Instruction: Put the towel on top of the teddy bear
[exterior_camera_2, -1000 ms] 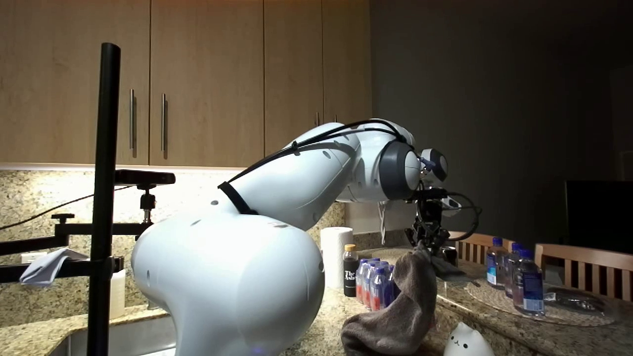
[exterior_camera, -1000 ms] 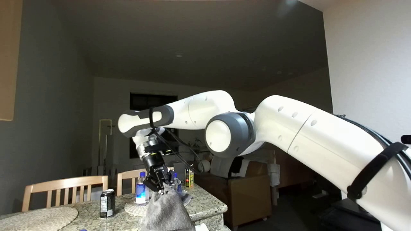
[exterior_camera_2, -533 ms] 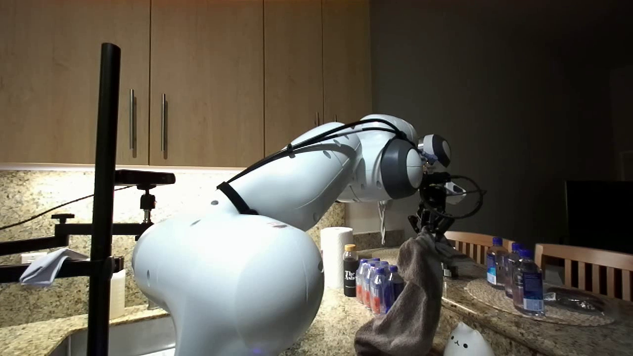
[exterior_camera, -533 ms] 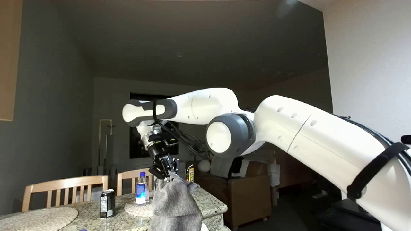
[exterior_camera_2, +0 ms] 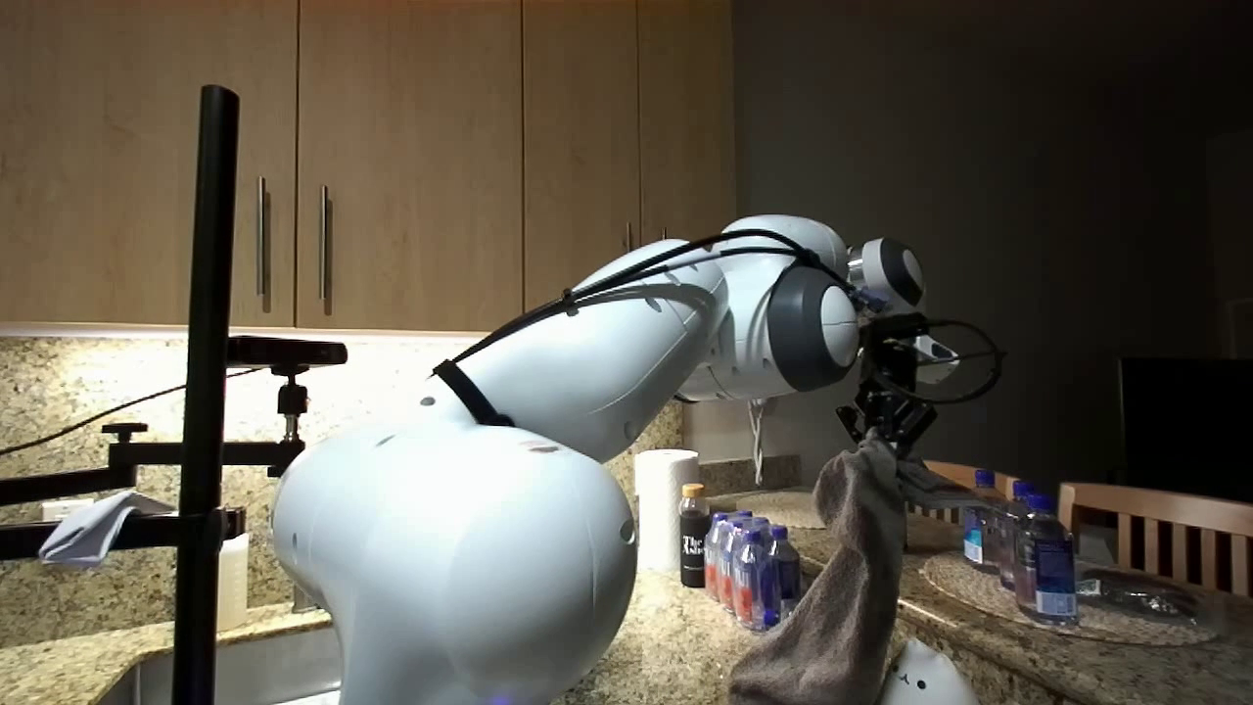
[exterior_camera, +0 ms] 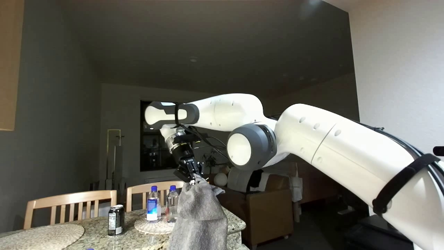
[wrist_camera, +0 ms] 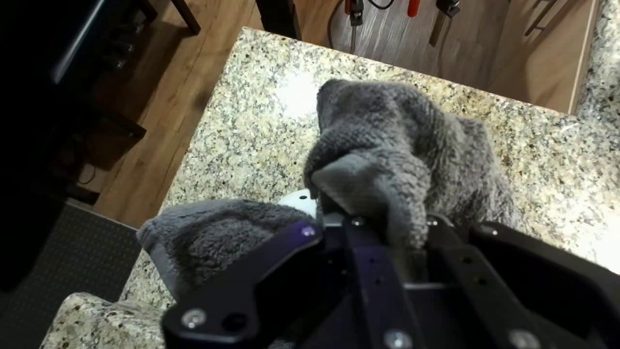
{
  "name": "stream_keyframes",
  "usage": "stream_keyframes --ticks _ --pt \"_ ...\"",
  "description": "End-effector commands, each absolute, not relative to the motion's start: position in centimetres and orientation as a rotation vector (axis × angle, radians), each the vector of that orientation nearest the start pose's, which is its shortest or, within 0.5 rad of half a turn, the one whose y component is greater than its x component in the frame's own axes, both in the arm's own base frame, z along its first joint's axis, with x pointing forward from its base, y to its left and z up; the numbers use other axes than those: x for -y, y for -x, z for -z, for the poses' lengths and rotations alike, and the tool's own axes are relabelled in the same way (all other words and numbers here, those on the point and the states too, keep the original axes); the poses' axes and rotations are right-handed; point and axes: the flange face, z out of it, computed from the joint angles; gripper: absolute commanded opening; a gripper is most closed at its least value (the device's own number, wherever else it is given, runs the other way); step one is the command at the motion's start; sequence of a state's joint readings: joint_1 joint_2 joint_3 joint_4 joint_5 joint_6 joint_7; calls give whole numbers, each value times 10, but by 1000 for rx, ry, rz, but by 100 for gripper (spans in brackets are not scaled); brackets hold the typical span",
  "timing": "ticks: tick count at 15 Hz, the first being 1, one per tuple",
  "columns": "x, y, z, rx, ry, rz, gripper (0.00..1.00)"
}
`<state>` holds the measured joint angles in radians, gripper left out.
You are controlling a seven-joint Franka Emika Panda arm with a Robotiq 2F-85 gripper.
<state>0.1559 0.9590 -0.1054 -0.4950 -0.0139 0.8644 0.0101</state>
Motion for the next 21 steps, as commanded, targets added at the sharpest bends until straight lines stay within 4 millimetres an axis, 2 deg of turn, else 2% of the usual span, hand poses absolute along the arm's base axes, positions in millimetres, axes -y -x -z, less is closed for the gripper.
stream_keyframes --ticks 1,4,6,9,11,13,15,18,21 --pt "-32 -683 -452 196 3103 -963 9" --pt "3 -684 -449 252 3077 -999 9" --pt "22 -688 -430 286 3047 -1034 9" --pt "39 -688 -389 370 2941 -1143 9" --pt "48 -688 -364 356 2905 -1191 9" --pt "48 -690 -341 333 2879 -1231 9" --pt "40 -693 -321 336 2860 -1216 9" --pt "29 -702 -306 294 2875 -1140 9" --pt "31 -706 -296 209 2871 -1092 9"
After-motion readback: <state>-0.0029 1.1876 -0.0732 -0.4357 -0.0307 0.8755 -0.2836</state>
